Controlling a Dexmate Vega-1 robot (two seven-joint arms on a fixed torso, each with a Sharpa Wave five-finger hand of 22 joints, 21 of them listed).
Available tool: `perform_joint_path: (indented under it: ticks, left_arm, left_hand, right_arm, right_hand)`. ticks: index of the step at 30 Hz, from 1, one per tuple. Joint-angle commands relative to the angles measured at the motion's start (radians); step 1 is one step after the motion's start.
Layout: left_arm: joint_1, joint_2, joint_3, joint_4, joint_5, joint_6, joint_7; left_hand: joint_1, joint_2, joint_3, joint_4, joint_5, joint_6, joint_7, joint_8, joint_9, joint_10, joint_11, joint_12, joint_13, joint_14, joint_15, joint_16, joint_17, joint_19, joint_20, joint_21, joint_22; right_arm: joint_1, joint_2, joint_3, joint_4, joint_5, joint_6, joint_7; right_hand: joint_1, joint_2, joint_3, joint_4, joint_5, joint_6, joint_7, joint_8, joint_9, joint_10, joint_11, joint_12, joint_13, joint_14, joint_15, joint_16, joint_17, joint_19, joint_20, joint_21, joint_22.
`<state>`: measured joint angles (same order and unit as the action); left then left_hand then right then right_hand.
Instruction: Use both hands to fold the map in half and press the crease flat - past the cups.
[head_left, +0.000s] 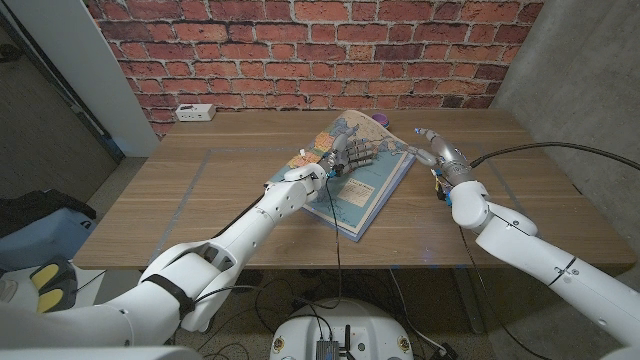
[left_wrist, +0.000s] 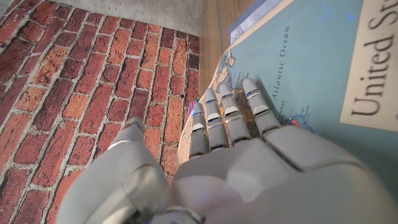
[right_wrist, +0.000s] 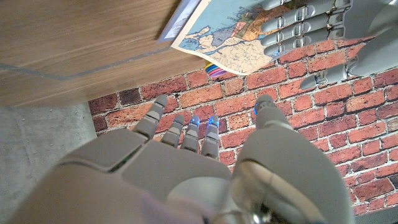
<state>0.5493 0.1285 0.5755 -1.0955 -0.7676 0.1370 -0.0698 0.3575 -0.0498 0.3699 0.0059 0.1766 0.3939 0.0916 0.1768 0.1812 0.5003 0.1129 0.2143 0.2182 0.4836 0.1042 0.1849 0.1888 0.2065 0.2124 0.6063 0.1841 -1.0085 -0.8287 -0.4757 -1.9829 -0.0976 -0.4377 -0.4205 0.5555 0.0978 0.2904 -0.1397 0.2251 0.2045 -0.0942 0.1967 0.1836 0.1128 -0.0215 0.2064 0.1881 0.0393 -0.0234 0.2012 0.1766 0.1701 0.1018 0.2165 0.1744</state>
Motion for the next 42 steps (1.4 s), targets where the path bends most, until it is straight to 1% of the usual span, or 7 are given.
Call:
perform_joint_path:
  ticks: [1,12,18,30,32,36,42]
  left_arm:
    - [0.009,0.011,0.015,0.003,0.006,0.001,-0.078]
    - [0.025,0.011,0.003,-0.005,-0.007,-0.008,-0.087]
    - [0.041,0.009,0.007,-0.007,0.008,-0.045,-0.081]
    - [0.106,0.022,0.054,-0.082,0.212,-0.301,0.076]
    - [0.118,0.020,0.060,-0.092,0.260,-0.352,0.124]
    - [0.130,0.013,0.074,-0.090,0.368,-0.468,0.218]
    - [0.125,0.020,0.087,-0.073,0.555,-0.642,0.337]
  left_hand:
    - [-0.030,0.001,-0.015,0.011,0.000,-0.012,0.001,0.002,0.004,-0.007,0.014,-0.003,0.000,-0.015,0.008,0.008,0.006,-0.008,0.004,-0.007,0.002]
    - [-0.078,0.039,-0.020,0.042,0.008,0.016,0.022,0.019,0.004,0.043,0.033,0.017,-0.001,0.044,0.006,0.034,0.003,0.034,0.001,-0.007,0.004]
    - [-0.087,0.050,-0.019,0.048,0.009,0.035,0.025,0.024,0.005,0.060,0.030,0.023,0.000,0.058,0.009,0.038,0.002,0.046,0.002,-0.008,0.004]
    - [-0.078,0.081,-0.002,0.039,0.008,0.111,0.030,0.046,0.007,0.091,-0.003,0.038,0.011,0.071,-0.015,0.037,-0.001,0.050,0.002,-0.025,0.003]
    - [-0.058,0.104,0.017,0.027,0.007,0.146,0.035,0.055,0.009,0.115,-0.012,0.049,0.018,0.086,-0.014,0.041,0.000,0.054,0.001,-0.030,0.004]
    - [0.016,0.192,0.100,-0.028,0.016,0.266,0.043,0.076,0.015,0.217,-0.039,0.105,0.051,0.186,-0.041,0.074,0.012,0.107,-0.001,-0.030,0.008]
    - [0.057,0.235,0.164,-0.056,0.029,0.391,0.041,0.105,0.031,0.330,-0.065,0.192,0.089,0.311,-0.071,0.125,0.047,0.189,-0.014,-0.002,0.012]
  right_arm:
    - [0.064,0.002,-0.049,-0.002,-0.027,-0.046,0.089]
    - [0.216,0.023,-0.174,0.041,-0.079,-0.129,0.258]
    - [0.315,0.056,-0.256,0.086,-0.113,-0.216,0.360]
    - [0.394,0.104,-0.322,0.170,-0.134,-0.246,0.403]
    - [0.399,0.107,-0.325,0.178,-0.133,-0.244,0.405]
    - [0.411,0.114,-0.333,0.191,-0.133,-0.252,0.410]
    - [0.421,0.123,-0.342,0.210,-0.132,-0.242,0.405]
  right_hand:
    - [0.022,0.007,0.008,-0.006,-0.005,0.026,0.002,0.010,0.002,0.023,0.000,0.007,0.004,0.021,-0.003,0.009,0.003,0.021,0.002,0.006,0.002]
    - [0.040,0.025,0.018,-0.010,-0.010,0.057,0.004,0.015,0.002,0.047,-0.003,0.009,0.003,0.035,-0.008,0.009,0.004,0.041,-0.006,0.007,0.002]
    - [0.023,0.031,0.012,0.004,-0.014,0.071,0.001,0.016,0.002,0.068,0.003,0.014,0.003,0.040,-0.011,0.011,0.009,0.044,-0.010,0.005,0.002]
    - [0.027,0.042,0.016,0.004,-0.016,0.074,0.004,0.012,0.002,0.062,-0.004,0.007,0.003,0.036,-0.013,0.008,0.009,0.044,-0.012,0.002,0.002]
    - [0.029,0.043,0.017,0.003,-0.017,0.074,0.004,0.012,0.002,0.063,-0.003,0.007,0.003,0.036,-0.014,0.007,0.008,0.045,-0.012,0.002,0.002]
    - [0.033,0.045,0.019,0.001,-0.017,0.072,0.004,0.010,0.002,0.060,-0.001,0.005,0.003,0.034,-0.015,0.006,0.008,0.046,-0.013,0.001,0.002]
    - [0.039,0.048,0.022,-0.002,-0.018,0.063,0.004,0.004,0.002,0.051,-0.003,-0.001,0.003,0.026,-0.015,0.001,0.007,0.045,-0.014,-0.001,0.002]
